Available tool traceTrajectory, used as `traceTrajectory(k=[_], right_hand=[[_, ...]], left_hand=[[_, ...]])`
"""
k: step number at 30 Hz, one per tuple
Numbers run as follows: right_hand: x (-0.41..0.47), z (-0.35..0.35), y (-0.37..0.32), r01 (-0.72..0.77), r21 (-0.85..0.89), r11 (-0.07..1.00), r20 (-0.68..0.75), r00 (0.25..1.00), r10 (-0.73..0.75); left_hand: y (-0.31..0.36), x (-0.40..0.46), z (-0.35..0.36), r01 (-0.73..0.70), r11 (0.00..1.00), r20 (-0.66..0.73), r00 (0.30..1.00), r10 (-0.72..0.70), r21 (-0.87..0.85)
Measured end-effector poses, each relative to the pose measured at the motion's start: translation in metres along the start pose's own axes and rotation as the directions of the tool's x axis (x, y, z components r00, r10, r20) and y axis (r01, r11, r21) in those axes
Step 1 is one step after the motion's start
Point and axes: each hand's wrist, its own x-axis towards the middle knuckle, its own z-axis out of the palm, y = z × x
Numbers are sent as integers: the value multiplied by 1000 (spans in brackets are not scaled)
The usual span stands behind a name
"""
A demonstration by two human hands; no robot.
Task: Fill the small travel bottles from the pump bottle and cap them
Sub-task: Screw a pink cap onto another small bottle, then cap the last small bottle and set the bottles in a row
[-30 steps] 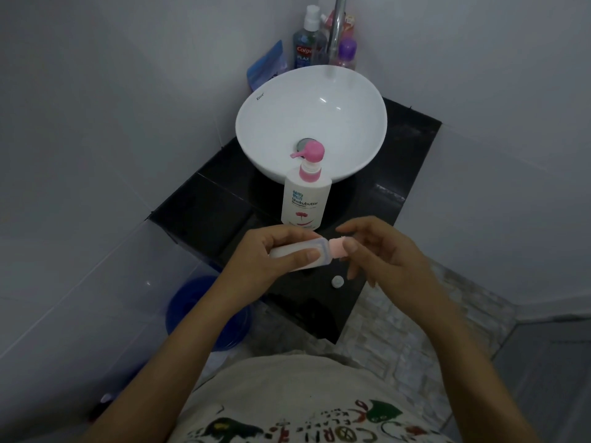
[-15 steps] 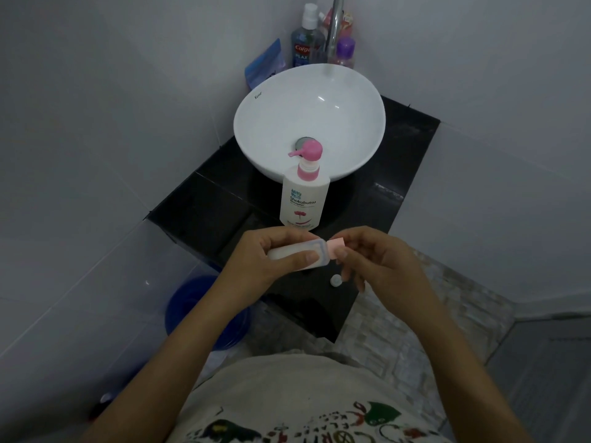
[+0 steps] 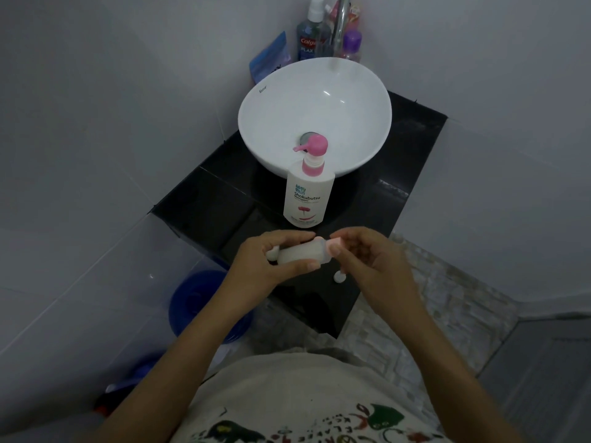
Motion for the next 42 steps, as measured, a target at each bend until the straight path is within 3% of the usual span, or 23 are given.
traceTrajectory(k=[3, 6, 10, 13, 15, 21, 25, 28, 31, 35, 38, 42], right_hand=[[20, 5, 4, 201, -266, 943, 14, 979, -205], [45, 15, 14, 318, -487, 813, 128, 947, -294], [72, 36, 32, 420, -633, 651, 277, 908, -316], [85, 53, 46, 490, -698, 522, 413, 871, -265], [89, 62, 55, 499, -713, 493, 459, 863, -210], [93, 73, 72, 468, -740, 483, 491, 867, -88], [94, 73, 74, 453, -755, 474, 479, 875, -72], [94, 70, 70, 421, -756, 502, 466, 884, -39], [89, 59, 66, 346, -736, 582, 371, 925, -82], [72, 32, 68, 174, -678, 714, 130, 985, -117], [56, 14, 81, 49, -638, 768, 17, 999, -50], [39, 6, 107, -82, -624, 777, 36, 990, 133]], left_hand=[[-3, 2, -16, -9, 999, -138, 990, 13, 30], [-9, 1, -34, -5, 1000, -262, 965, 7, 11], [-25, -4, -49, 35, 999, -380, 924, -31, 4], [-35, -7, -55, 66, 998, -403, 913, -58, 4], [-41, -8, -57, 79, 997, -397, 916, -63, 24], [-63, 1, -58, 96, 994, -380, 922, -73, 42], [-84, 19, -54, 152, 987, -278, 952, -131, 53], [-102, 34, -48, 210, 963, -196, 965, -175, 169], [-114, 46, -39, 196, 950, -119, 978, -171, 245], [-126, 61, -29, 215, 928, -115, 975, -189, 304], [-134, 66, -25, 203, 937, -147, 975, -167, 282], [-136, 67, -24, 175, 957, -165, 977, -139, 230]])
